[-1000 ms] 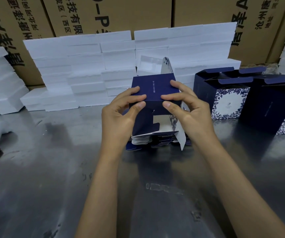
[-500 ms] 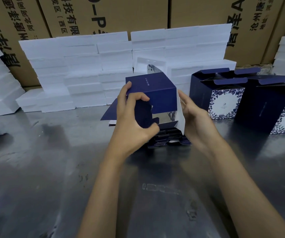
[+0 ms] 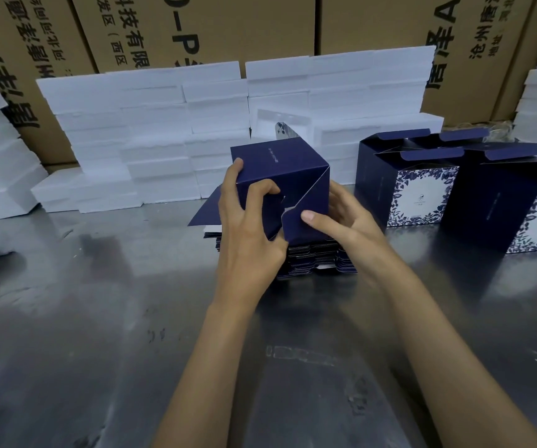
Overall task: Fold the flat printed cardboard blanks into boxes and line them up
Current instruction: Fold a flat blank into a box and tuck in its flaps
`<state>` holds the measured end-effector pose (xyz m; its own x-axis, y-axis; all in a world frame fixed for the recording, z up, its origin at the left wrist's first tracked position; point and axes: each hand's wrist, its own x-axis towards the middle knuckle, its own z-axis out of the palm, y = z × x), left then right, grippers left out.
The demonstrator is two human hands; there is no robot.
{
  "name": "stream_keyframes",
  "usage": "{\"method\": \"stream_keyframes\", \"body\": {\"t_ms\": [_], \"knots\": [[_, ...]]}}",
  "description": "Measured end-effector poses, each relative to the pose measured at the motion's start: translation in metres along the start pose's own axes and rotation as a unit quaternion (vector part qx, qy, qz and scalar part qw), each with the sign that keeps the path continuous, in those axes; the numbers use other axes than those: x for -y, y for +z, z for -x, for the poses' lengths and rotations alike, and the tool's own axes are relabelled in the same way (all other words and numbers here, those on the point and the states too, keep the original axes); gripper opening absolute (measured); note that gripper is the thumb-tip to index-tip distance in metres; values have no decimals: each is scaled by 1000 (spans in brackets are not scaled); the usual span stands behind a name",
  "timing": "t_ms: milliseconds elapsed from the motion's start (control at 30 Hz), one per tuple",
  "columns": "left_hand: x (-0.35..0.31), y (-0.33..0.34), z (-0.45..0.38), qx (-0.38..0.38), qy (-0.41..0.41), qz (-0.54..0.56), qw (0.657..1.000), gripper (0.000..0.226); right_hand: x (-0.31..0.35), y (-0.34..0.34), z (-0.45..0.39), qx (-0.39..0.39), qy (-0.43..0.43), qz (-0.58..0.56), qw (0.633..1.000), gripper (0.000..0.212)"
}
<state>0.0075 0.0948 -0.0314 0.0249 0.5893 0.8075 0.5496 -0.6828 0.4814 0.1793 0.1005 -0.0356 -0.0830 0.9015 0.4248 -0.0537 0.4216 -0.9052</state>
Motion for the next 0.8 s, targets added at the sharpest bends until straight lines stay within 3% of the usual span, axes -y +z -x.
{"method": "stream_keyframes", "body": {"t_ms": [100, 200, 300, 500, 800], "knots": [[2, -1, 0, 1, -4, 27, 1000, 59, -5, 7, -2, -68, -25, 21, 997, 56], [1, -2, -1, 10, -88, 67, 994, 94, -7, 13, -2, -110, -46, 38, 992, 46], [2, -4, 0, 34, -128, 87, 987, 108, -11, 18, -2, -147, -53, 66, 986, 46], [1, 1, 3, 58, -148, 122, 980, 116, -13, 24, 0, -193, -54, 115, 973, 42], [-6, 4, 4, 41, -124, 95, 987, 108, -11, 29, 4, -255, -73, 190, 945, 35]]}}
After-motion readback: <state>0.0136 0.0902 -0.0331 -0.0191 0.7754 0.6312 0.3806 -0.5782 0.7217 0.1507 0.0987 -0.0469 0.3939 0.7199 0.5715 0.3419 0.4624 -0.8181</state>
